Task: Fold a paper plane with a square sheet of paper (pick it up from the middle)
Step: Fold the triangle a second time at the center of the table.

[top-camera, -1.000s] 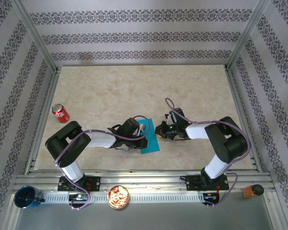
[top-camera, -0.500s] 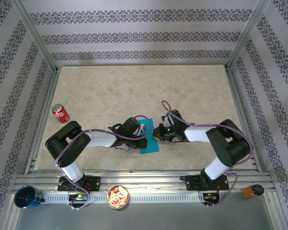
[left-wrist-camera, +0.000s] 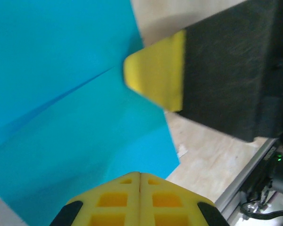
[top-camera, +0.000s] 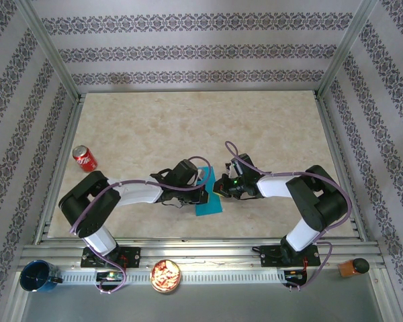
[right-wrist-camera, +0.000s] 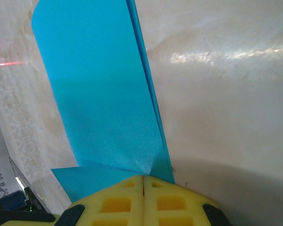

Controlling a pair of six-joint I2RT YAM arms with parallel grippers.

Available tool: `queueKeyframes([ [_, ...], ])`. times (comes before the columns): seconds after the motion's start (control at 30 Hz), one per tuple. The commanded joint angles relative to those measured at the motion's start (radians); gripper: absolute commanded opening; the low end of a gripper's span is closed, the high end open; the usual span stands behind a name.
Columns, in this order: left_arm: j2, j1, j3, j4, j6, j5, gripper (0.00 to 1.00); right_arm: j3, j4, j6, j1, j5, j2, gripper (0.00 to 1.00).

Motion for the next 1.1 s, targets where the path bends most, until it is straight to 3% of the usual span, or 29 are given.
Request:
queueKeyframes([
  [0.0, 0.04, 0.007, 0.042, -0.01, -0.039, 0.024, 0.0, -0.015, -0.07, -0.017, -0.003, 0.064, 0.016, 0.0],
  [0.23, 0.1, 0.001, 0.03, -0.059, -0.042, 0.004, 0.0, -0.021, -0.076, -0.012, -0.001, 0.076, 0.014, 0.0],
  [0.5, 0.022, 0.001, -0.145, 0.021, -0.082, 0.024, 0.0, -0.027, -0.081, -0.015, -0.001, 0.093, 0.042, 0.0],
  [1.07, -0.088, -0.001, -0.282, 0.03, -0.116, 0.069, 0.01, -0.018, -0.081, -0.018, -0.001, 0.093, 0.058, 0.0],
])
